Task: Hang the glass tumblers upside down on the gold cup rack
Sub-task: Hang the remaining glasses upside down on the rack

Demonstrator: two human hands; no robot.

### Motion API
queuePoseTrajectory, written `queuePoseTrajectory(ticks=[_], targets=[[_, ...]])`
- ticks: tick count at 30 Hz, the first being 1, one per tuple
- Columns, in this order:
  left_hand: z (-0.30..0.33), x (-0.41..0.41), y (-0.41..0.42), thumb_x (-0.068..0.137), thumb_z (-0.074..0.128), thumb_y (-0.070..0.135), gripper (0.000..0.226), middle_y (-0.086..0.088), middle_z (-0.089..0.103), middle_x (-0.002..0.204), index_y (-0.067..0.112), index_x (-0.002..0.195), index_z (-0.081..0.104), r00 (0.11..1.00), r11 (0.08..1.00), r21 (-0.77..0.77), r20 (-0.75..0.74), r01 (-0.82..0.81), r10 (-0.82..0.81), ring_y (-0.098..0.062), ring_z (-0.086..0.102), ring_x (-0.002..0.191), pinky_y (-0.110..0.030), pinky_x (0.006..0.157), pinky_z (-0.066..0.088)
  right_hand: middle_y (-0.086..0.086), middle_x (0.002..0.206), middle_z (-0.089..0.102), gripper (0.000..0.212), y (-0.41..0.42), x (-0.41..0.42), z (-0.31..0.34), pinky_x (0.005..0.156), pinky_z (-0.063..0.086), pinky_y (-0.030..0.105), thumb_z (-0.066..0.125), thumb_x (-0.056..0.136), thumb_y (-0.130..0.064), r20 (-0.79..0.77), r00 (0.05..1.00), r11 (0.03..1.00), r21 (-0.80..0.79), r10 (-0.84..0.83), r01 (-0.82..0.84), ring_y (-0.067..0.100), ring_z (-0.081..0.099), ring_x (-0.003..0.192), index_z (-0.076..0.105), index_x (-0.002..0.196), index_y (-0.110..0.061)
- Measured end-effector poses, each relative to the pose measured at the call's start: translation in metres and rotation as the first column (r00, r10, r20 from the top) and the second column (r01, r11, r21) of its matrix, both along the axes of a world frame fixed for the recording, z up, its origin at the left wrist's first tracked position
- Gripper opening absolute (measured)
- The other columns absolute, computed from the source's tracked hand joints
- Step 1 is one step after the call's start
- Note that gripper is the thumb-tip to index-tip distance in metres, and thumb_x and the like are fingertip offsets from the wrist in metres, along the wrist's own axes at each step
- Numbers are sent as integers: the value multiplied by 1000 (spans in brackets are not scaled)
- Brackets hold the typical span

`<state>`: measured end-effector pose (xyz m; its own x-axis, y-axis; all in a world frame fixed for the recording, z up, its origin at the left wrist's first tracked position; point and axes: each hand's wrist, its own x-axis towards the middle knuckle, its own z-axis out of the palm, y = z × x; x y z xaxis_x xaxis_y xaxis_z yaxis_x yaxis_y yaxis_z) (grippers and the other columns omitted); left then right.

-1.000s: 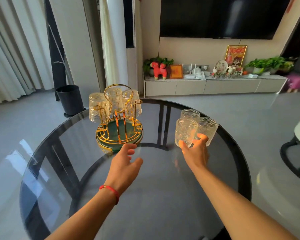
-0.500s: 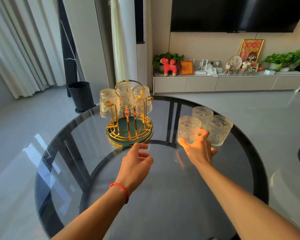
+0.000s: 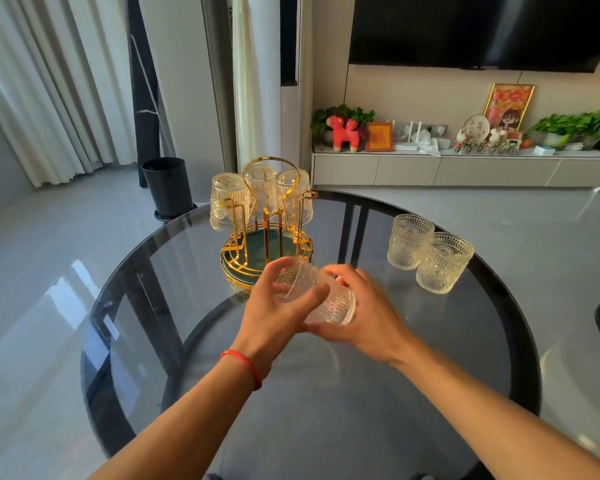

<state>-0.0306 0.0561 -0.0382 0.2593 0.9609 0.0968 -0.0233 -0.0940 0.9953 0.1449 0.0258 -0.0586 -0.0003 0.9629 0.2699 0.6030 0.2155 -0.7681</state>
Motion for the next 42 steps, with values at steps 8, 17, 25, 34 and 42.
queuePoseTrajectory(ticks=[8, 17, 25, 34, 42], targets=[[3, -8, 11, 80, 79, 37, 64, -1, 70, 113, 30, 135, 47, 967, 973, -214, 254, 86, -30, -16, 72, 98, -42, 74, 63, 15, 134, 68, 64, -8, -10, 13, 102, 53, 55, 69, 93, -40, -743, 666, 946, -255, -60, -199, 36, 69, 117, 45, 146, -13], [-43, -32, 45, 104, 36, 43, 49, -3, 13, 167, 35, 153, 32, 625, 912, 360, -763, 195, 167, -23, 4, 153, -47, 122, 8, -4, 133, 66, 68, 20, -31, 101, 87, 59, 24, 77, 84, -47, -324, 943, 972, 185, -79, 145, 4, 69, 112, 50, 145, -36], [-61, -36, 57, 103, 31, 47, 63, -3, -1, 169, 29, 158, 7, 406, 873, 350, -892, 341, 199, -25, -11, 152, -52, 124, 3, 3, 148, 58, 67, 88, -82, 152, 102, 51, 38, 69, 89, -45, 129, 981, 937, 338, -142, 92, 18, 57, 128, 50, 150, -22], [-62, -34, 61, 101, 38, 45, 65, -6, -1, 168, 31, 158, 8, 361, 887, 302, -917, 350, 170, -30, -11, 152, -55, 123, 12, 7, 131, 67, 71, 135, -115, 137, 89, 55, 38, 74, 84, -52, 297, 934, 960, 252, -199, 125, 28, 64, 114, 52, 143, -18], [-60, -33, 61, 104, 29, 43, 59, -9, 3, 168, 27, 158, 14, 390, 888, 291, -910, 356, 142, -31, -9, 152, -55, 122, 16, 8, 136, 63, 71, 151, -121, 105, 86, 50, 38, 71, 83, -56, 370, 893, 966, 134, -257, 223, 30, 61, 120, 50, 141, -20]])
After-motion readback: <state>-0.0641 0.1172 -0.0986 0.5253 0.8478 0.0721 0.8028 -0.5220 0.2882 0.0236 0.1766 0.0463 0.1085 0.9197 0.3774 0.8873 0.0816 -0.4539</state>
